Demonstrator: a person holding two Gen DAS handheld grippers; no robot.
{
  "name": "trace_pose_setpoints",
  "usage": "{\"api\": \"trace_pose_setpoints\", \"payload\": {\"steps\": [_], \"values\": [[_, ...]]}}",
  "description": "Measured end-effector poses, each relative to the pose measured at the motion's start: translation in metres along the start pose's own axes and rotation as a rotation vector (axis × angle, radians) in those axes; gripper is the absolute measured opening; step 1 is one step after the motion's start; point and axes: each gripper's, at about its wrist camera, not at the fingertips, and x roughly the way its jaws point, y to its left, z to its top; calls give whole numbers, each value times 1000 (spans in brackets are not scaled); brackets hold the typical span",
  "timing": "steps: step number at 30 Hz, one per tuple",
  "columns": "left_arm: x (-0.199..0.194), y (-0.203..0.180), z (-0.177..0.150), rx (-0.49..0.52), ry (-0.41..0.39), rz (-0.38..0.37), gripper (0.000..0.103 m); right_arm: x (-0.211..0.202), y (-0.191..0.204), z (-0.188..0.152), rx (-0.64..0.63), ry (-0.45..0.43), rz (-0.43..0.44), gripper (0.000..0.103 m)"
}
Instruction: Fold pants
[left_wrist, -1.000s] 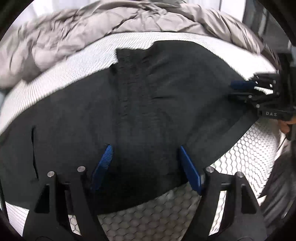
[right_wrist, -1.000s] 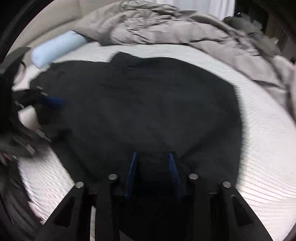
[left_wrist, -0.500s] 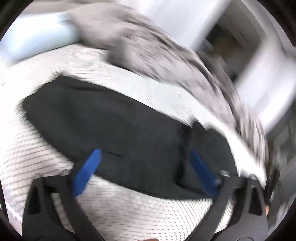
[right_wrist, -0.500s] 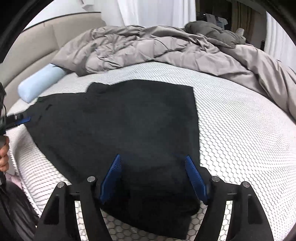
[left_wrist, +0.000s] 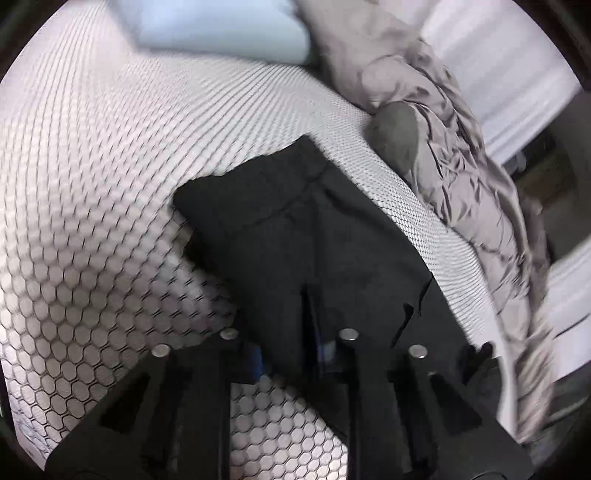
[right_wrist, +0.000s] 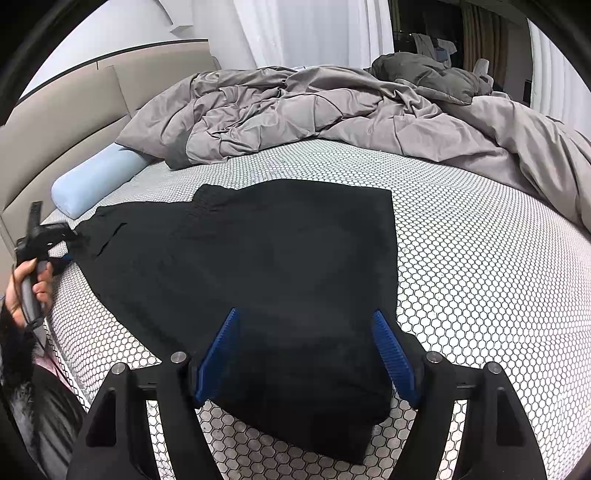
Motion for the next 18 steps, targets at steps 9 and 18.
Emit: {"api": "trace_pose_setpoints", "payload": {"steps": [9,18], "values": [[-99,-139,-20,336,-215,-143,2,-8,-11,0,29,-23,-22,76],[-123,-320,-173,768,72,-518,48,-15,-41,3,116,-49,-77,77]]}}
